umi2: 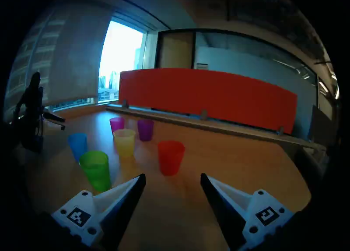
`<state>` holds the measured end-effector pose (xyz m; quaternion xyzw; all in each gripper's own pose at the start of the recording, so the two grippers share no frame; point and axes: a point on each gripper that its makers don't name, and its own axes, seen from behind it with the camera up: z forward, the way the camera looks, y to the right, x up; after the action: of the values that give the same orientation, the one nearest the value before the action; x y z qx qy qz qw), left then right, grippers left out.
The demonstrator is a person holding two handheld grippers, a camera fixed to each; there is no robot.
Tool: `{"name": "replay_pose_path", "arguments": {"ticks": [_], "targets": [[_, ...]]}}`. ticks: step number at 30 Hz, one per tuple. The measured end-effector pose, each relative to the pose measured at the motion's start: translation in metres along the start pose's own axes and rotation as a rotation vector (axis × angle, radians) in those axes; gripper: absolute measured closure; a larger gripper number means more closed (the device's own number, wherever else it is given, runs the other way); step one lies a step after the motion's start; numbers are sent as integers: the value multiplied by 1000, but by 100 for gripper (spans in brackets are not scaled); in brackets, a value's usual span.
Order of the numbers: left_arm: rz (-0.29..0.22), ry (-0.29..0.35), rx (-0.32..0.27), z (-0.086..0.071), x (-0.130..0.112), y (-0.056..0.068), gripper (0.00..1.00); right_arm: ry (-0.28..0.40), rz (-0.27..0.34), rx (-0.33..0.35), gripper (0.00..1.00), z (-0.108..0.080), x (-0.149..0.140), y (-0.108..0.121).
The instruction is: Pour water
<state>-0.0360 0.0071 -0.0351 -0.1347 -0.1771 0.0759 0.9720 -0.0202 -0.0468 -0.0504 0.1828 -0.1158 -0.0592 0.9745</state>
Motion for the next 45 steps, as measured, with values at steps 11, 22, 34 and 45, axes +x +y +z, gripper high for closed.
{"name": "replay_pose_path", "arguments": {"ticks": [11,22,34,45], "targets": [[-31,137,102,-6,37,-23,12,163,91,-154,3,-3,50,41],[-104,305,174,-18,81,-37,12,273,132,-312,3,-15,78,75],[-88,349,212,-16,86,-37,12,257,146,-343,3,-16,76,75],[-106,381,263,-18,86,-46,12,212,148,-394,3,-23,69,87]]}}
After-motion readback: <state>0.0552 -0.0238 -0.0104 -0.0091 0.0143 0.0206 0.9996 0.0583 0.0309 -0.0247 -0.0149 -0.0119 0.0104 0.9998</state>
